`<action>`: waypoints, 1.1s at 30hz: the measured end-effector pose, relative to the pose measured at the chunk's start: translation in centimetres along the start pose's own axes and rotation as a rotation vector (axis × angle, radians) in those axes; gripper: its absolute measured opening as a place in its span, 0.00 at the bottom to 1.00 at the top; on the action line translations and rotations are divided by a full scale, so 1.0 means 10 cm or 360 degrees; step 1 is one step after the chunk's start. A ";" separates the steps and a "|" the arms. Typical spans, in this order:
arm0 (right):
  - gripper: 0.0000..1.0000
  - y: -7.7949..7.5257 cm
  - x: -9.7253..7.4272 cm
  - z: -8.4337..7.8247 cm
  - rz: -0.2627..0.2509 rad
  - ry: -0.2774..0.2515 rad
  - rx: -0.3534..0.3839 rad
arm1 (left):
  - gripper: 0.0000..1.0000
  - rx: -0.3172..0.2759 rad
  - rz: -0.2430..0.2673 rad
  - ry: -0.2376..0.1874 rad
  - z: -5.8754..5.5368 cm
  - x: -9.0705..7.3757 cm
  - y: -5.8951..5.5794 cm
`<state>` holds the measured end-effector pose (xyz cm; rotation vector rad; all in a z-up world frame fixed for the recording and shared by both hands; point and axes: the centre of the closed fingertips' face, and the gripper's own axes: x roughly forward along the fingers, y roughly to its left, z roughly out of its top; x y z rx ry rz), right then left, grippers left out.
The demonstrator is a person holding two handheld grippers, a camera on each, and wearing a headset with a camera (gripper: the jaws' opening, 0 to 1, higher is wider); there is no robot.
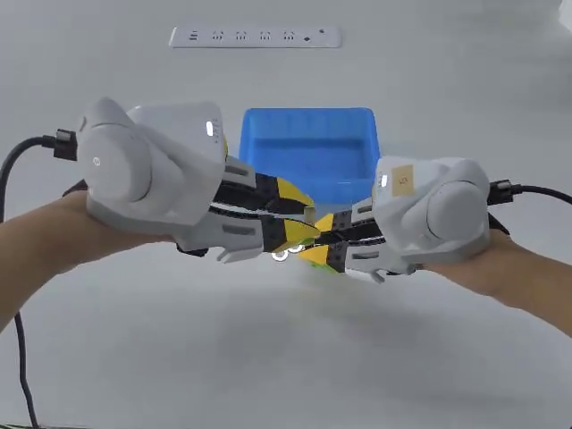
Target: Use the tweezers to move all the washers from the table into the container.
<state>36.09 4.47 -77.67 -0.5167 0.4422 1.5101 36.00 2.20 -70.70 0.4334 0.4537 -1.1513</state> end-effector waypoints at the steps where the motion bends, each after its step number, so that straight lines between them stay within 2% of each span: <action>1: 0.09 0.00 0.00 0.01 0.0000 -0.0009 0.0006 | 0.20 0.0004 0.0006 0.0007 -0.01 0.00 0.00; 5: 0.09 -0.01 -0.01 0.06 -0.0008 -0.0029 0.0007 | 0.23 -0.0024 0.0025 -0.0016 0.01 -0.03 -0.01; 10: 0.09 0.00 -0.05 0.11 -0.0010 -0.0028 -0.0002 | 0.30 -0.0041 0.0115 -0.0045 0.03 -0.09 0.05; 18: 0.09 0.02 -0.19 0.17 -0.0025 -0.0003 -0.0062 | 0.46 -0.0126 0.0190 -0.0071 -0.04 -0.26 0.02; 20: 0.09 -0.01 -0.24 0.22 -0.0041 -0.0032 -0.0028 | 0.51 -0.0144 0.0232 -0.0084 -0.07 -0.32 0.03; 26: 0.09 -0.02 -0.39 0.42 -0.0050 -0.0089 -0.0033 | 0.64 -0.0264 0.0347 -0.0124 -0.18 -0.45 0.05; 28: 0.09 -0.02 -0.43 0.48 -0.0044 -0.0092 -0.0064 | 0.69 -0.0321 0.0348 -0.0156 -0.19 -0.48 0.03; 30: 0.09 -0.06 -0.47 0.51 -0.0056 -0.0068 -0.0124 | 0.74 -0.0444 0.0314 -0.0208 -0.18 -0.47 -0.02; 33: 0.09 -0.13 -0.53 0.58 -0.0064 -0.0080 -0.0131 | 0.83 -0.0380 0.0353 -0.0180 -0.22 -0.49 -0.01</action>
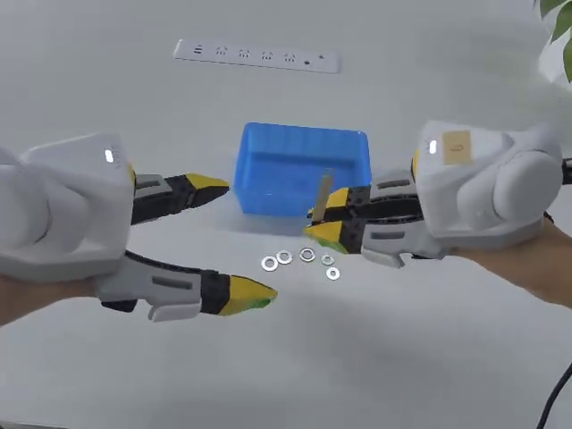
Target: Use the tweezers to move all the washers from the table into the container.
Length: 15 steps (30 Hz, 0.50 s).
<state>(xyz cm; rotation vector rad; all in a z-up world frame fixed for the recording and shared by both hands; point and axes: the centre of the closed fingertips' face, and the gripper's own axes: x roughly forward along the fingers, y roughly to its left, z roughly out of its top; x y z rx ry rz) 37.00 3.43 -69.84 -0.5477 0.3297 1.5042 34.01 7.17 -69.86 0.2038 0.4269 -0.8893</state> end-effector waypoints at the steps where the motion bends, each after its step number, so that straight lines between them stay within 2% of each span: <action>1: 0.09 -0.03 -0.02 0.02 -0.0006 -0.0001 -0.0006 | 0.83 0.0001 0.0001 0.0008 -0.01 0.00 0.00; 5: 0.09 -0.21 -0.10 0.17 -0.0043 -0.0041 -0.0014 | 0.89 -0.0014 0.0021 -0.0018 0.00 -0.03 0.02; 8: 0.09 -0.39 -0.14 0.29 -0.0086 -0.0077 -0.0038 | 0.97 -0.0027 0.0075 -0.0047 0.01 -0.06 0.08; 12: 0.09 -0.70 -0.10 0.32 -0.0145 -0.0098 -0.0009 | 0.99 -0.0045 0.0128 -0.0050 -0.02 -0.12 0.15; 15: 0.09 -0.87 -0.01 0.30 -0.0167 -0.0110 0.0006 | 0.99 -0.0068 0.0159 -0.0049 -0.06 -0.18 0.20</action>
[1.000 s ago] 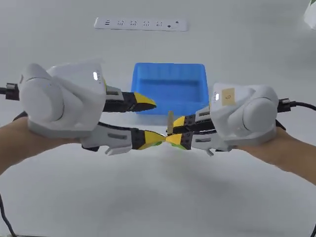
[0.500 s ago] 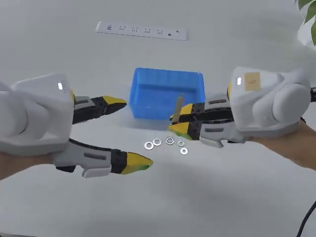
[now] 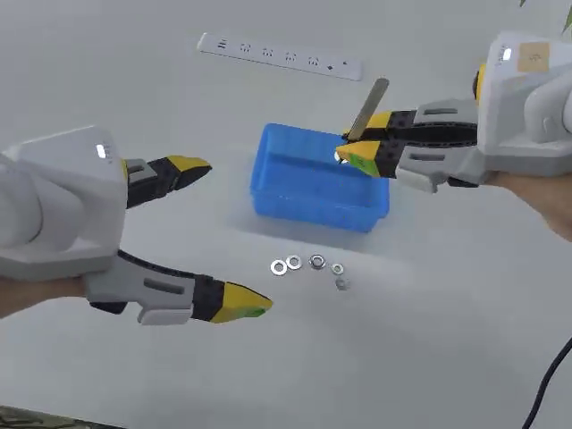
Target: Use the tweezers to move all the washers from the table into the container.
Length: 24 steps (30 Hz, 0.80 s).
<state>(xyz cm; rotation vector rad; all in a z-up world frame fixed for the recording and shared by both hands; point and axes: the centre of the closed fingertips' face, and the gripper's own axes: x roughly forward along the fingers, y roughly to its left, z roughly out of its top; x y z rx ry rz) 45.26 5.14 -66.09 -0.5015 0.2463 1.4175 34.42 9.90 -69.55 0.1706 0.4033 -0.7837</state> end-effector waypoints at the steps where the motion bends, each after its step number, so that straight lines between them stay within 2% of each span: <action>1: 0.09 -0.04 0.04 -0.02 -0.0002 -0.0004 0.0008 | 0.99 -0.0006 0.0010 0.0005 -0.01 -0.02 0.02; 4: 0.09 -0.14 0.26 -0.18 0.0000 0.0004 0.0044 | 0.99 -0.0038 0.0072 0.0021 -0.05 -0.12 0.08; 6: 0.09 -0.17 0.38 -0.31 0.0003 0.0013 0.0111 | 0.99 -0.0078 0.0089 0.0017 -0.07 -0.19 0.10; 8: 0.09 -0.17 0.47 -0.40 0.0012 0.0013 0.0171 | 0.99 -0.0082 0.0102 0.0019 -0.09 -0.22 0.10; 12: 0.09 -0.15 0.63 -0.59 0.0019 0.0040 0.0205 | 1.00 -0.0097 0.0125 0.0043 -0.14 -0.25 0.13; 13: 0.09 -0.11 0.68 -0.65 0.0037 0.0071 0.0185 | 1.00 -0.0109 0.0124 0.0043 -0.15 -0.24 0.12; 15: 0.09 -0.06 0.72 -0.72 0.0070 0.0111 0.0161 | 1.00 -0.0113 0.0116 0.0055 -0.16 -0.22 0.12; 17: 0.09 -0.05 0.75 -0.75 0.0070 0.0121 0.0162 | 1.00 -0.0099 0.0118 0.0074 -0.16 -0.20 0.12; 24: 0.10 -0.05 0.77 -0.80 0.0079 0.0146 0.0164 | 1.00 -0.0107 0.0130 0.0045 -0.08 -0.13 0.16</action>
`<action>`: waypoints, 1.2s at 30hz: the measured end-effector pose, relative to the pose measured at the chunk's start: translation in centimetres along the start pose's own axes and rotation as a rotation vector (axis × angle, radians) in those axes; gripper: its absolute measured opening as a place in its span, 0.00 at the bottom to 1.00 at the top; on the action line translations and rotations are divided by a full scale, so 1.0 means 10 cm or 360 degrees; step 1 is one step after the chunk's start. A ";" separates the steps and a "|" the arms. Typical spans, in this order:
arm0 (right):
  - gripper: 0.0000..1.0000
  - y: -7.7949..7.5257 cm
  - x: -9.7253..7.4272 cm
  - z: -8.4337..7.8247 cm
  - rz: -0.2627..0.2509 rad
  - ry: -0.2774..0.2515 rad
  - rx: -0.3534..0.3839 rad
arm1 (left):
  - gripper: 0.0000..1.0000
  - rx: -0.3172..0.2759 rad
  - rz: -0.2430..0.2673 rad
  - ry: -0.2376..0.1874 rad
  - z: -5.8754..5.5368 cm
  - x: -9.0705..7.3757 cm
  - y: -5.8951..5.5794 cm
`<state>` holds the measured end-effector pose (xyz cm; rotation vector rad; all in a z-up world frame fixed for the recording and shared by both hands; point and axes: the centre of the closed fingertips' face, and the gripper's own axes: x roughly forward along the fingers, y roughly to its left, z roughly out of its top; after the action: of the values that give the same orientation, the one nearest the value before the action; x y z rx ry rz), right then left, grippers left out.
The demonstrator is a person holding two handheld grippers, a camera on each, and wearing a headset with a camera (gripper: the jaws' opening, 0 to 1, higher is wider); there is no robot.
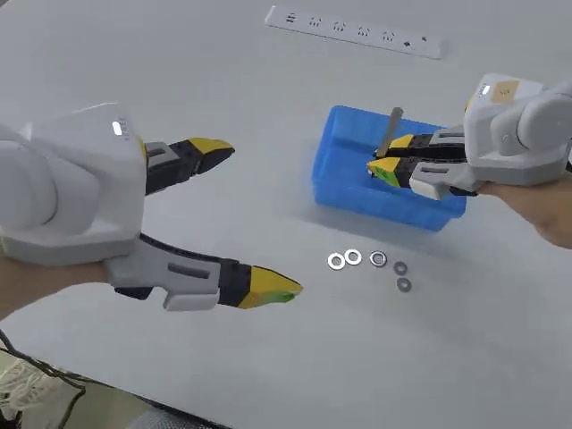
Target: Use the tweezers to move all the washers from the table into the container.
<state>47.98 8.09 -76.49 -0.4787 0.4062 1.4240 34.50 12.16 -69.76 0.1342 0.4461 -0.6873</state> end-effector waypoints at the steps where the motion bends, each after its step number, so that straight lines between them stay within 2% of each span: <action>1: 0.10 -0.01 0.00 0.00 -0.0007 0.0001 -0.0004 | 1.00 0.0003 0.0000 0.0000 0.01 0.00 0.00; 3: 0.10 -0.01 0.01 -0.01 -0.0008 0.0002 -0.0006 | 1.00 -0.0018 -0.0021 -0.0020 0.06 0.01 -0.02; 6: 0.10 0.00 0.02 -0.05 0.0002 0.0020 -0.0014 | 1.00 -0.0001 -0.0022 -0.0043 0.16 0.04 -0.03; 9: 0.10 0.01 0.02 -0.05 0.0004 0.0022 -0.0026 | 1.00 0.0012 -0.0019 -0.0055 0.21 0.05 -0.02; 16: 0.10 -0.02 0.03 -0.07 0.0006 0.0027 -0.0046 | 1.00 0.0027 -0.0048 -0.0054 0.24 0.05 -0.04; 23: 0.10 -0.02 -0.03 0.03 -0.0012 -0.0003 -0.0028 | 1.00 0.0027 -0.0058 -0.0076 0.29 0.04 -0.04; 32: 0.10 -0.09 -0.18 0.25 -0.0057 -0.0067 -0.0043 | 1.00 0.0041 -0.0046 -0.0077 0.31 0.06 -0.02; 36: 0.10 -0.12 -0.28 0.28 -0.0093 -0.0078 -0.0060 | 1.00 0.0004 -0.0039 -0.0111 0.33 0.08 -0.01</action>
<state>48.85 7.22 -72.54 -0.4813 0.3242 1.3861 36.17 10.76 -67.10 0.1066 0.3804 -0.7146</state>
